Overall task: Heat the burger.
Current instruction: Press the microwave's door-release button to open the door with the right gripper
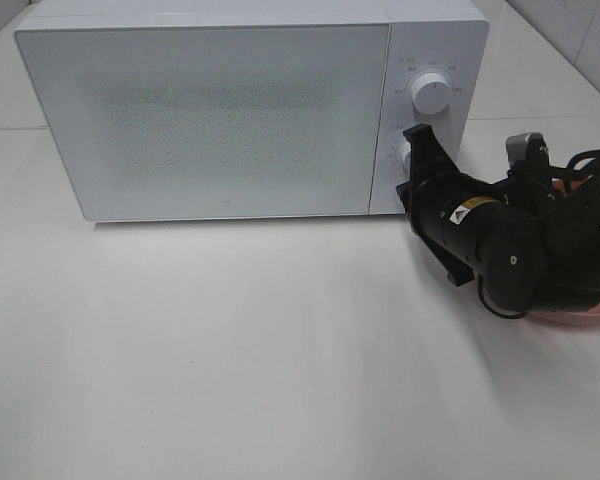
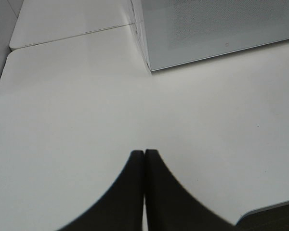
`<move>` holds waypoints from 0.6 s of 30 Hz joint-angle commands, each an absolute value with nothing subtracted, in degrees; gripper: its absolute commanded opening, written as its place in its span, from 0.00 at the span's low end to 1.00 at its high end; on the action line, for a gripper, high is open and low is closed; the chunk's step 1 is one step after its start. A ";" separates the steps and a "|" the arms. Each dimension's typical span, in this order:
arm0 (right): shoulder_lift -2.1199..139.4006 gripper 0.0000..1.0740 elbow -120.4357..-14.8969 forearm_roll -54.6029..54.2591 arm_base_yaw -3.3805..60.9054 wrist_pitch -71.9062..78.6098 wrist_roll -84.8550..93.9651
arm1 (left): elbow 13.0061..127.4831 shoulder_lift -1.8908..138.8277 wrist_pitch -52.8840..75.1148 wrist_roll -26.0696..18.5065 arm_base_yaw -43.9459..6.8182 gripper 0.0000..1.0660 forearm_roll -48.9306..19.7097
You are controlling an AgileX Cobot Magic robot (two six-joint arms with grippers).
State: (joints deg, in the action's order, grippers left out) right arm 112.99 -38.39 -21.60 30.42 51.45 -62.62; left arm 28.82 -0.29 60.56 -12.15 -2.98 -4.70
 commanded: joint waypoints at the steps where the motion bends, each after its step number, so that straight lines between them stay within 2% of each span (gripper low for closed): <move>1: 113.90 0.01 -39.94 -21.60 30.71 53.46 -63.94 | 28.59 -1.49 59.76 -12.09 -2.92 0.00 -4.93; 18: 120.26 0.00 -41.71 -23.09 30.71 57.30 -63.71 | 28.59 -1.49 59.76 -12.09 -2.92 0.00 -4.87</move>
